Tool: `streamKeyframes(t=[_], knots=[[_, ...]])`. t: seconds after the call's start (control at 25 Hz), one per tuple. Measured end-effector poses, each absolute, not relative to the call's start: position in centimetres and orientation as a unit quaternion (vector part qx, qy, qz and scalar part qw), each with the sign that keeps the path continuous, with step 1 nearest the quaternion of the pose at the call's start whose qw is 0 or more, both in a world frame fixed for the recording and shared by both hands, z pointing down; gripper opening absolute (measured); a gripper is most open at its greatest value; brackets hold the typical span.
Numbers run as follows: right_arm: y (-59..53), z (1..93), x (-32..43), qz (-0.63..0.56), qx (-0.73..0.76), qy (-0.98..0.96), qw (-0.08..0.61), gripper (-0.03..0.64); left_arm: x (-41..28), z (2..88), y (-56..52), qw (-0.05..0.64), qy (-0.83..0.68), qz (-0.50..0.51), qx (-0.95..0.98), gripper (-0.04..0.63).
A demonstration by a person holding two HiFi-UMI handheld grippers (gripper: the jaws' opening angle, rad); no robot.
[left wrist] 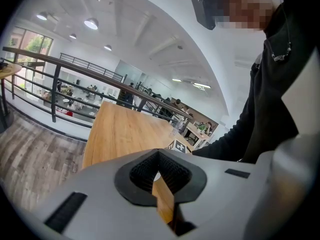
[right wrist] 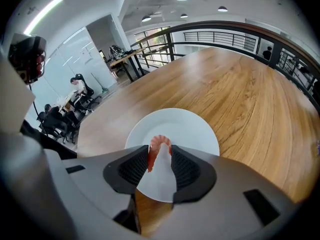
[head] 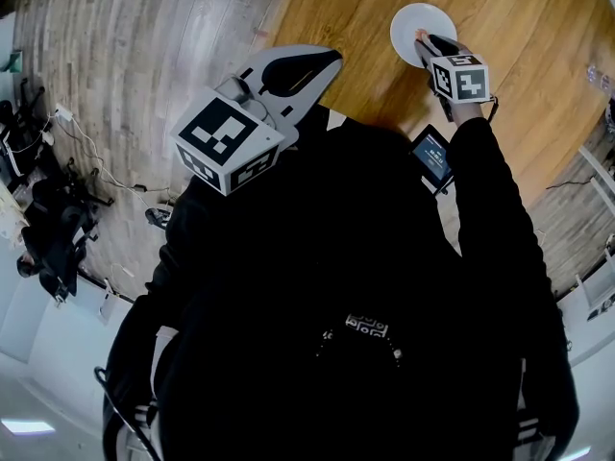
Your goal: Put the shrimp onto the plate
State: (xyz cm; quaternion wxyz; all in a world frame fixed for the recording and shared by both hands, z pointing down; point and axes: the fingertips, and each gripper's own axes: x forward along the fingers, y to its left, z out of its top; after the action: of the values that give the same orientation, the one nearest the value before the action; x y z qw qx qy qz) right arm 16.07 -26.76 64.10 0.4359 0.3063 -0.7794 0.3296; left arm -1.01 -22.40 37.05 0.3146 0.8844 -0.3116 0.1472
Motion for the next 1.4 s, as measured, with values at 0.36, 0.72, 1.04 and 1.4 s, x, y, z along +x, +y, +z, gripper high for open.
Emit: streamKeyframes(t=[0.36, 0.72, 1.04, 1.4], knots=[[-26.9, 64.0, 15.1, 0.345, 0.294, -0.781, 0.430, 0.156, -1.7, 36.4, -22.5, 0.318, -0.309, 0.140, 0.885, -0.002], [-27.3, 62.5, 16.4, 0.354, 0.334, -0.776, 0.401, 0.190, -1.4, 35.3, -22.8, 0.297, -0.294, 0.137, 0.898, -0.002], [-28.1, 54.9, 15.6, 0.295, 0.407, -0.803, 0.320, 0.045, -1.9, 34.4, -22.2, 0.250, -0.247, 0.137, 0.926, -0.002], [-30.4, 45.4, 11.7, 0.273, 0.430, -0.843, 0.174, 0.020, -0.8, 35.1, -25.8, 0.202, -0.169, 0.119, 0.957, -0.002]])
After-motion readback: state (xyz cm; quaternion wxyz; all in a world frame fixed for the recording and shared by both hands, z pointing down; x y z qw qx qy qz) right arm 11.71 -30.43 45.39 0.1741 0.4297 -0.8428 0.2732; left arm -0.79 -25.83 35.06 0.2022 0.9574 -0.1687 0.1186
